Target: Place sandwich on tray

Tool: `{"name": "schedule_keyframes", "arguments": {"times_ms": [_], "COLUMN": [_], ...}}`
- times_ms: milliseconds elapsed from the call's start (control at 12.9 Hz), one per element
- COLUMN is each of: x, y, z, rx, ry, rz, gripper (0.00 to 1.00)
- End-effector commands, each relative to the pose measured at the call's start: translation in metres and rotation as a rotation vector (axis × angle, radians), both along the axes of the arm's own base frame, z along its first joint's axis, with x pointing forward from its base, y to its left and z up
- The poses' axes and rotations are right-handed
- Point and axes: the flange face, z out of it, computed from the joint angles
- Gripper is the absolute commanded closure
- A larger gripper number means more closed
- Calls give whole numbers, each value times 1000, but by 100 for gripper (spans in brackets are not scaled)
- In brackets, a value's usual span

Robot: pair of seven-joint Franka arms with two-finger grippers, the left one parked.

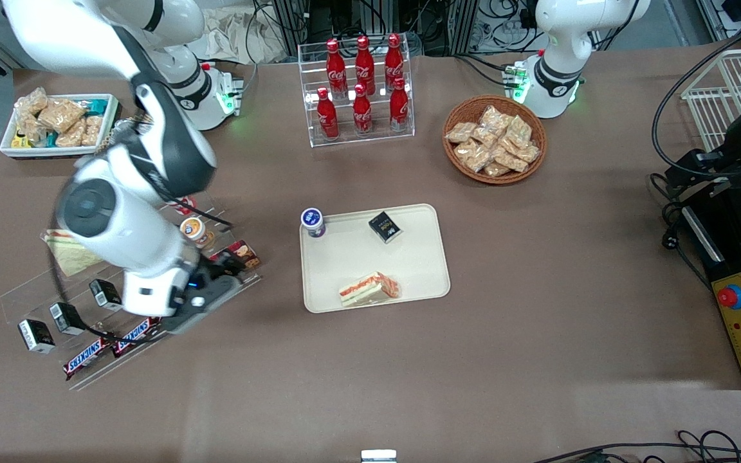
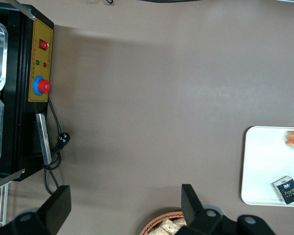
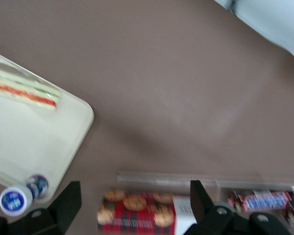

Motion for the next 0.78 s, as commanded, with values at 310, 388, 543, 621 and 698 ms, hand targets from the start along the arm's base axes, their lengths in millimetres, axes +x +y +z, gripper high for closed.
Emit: {"name": "schedule_keyframes", "arguments": {"times_ms": [310, 388, 543, 621, 698], "x": [-55, -58, -56, -57, -57], "y": [-177, -183, -198, -199, -198], "z": [88, 92, 93, 93, 93], "rx": [-20, -21, -17, -3, -2], "ry": [109, 111, 109, 114, 115], "rz": [-437, -450, -513, -596, -627], "gripper": [1, 1, 1, 1, 1]}}
